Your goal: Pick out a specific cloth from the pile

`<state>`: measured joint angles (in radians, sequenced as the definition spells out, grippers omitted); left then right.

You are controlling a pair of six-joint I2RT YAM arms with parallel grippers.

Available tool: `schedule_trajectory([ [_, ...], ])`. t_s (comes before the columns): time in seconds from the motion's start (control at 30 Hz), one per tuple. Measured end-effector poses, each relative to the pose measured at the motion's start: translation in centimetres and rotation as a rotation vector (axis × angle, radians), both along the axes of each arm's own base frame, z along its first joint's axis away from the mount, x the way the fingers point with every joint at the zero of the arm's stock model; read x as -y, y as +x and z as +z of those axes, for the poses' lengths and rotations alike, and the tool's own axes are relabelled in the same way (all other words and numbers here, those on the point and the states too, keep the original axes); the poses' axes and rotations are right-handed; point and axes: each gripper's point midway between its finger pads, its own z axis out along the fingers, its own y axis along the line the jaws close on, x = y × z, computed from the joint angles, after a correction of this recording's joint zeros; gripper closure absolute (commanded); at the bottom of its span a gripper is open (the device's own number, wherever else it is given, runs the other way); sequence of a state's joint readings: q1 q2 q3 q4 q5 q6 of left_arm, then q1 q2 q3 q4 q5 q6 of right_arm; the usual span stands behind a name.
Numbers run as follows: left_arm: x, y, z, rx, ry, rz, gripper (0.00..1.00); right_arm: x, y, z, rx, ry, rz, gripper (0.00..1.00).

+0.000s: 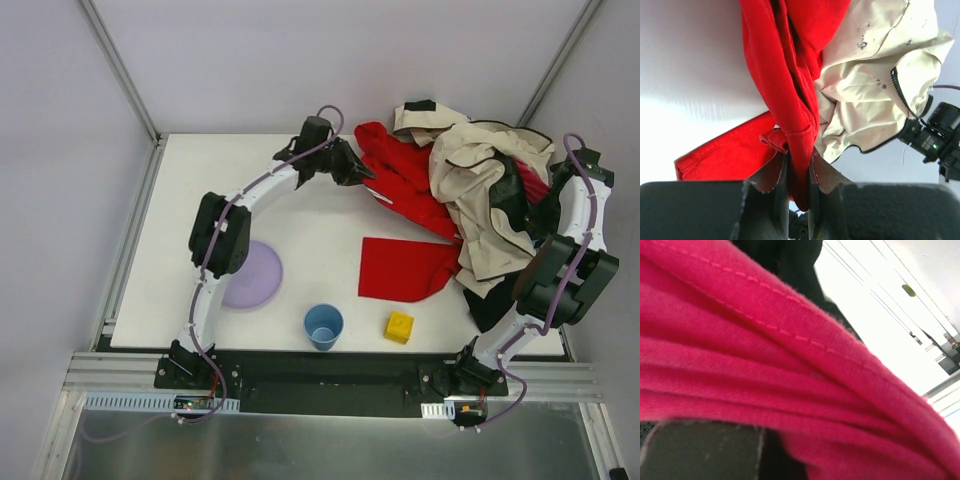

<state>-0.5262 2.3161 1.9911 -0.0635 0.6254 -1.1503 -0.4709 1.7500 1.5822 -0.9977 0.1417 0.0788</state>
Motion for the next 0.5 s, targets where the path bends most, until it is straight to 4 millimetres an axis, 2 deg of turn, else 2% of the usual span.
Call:
schedule_trajectory([
  [0.17, -5.3, -0.7, 2.8, 0.047, 0.024, 0.055, 1.0, -0.1, 0.0, 0.0, 0.001, 0.008, 0.002, 0.99],
  [0.3, -9.8, -1.5, 2.9, 0.054, 0.074, 0.129, 1.0, 0.0, -0.1, 0.0, 0.001, 0.009, -0.004, 0.99],
  [0.37, -11.1, -1.9, 2.9, 0.058, 0.095, 0.145, 1.0, 0.2, -0.2, 0.0, 0.001, 0.009, -0.009, 0.99],
  [0.4, -11.3, -2.0, 2.9, 0.062, 0.099, 0.145, 0.95, 0.2, -0.2, 0.0, 0.001, 0.009, -0.012, 0.99],
  [0.5, -11.3, -2.3, 2.8, 0.073, 0.113, 0.129, 0.65, 0.4, -0.3, 0.0, 0.001, 0.011, -0.017, 0.99],
])
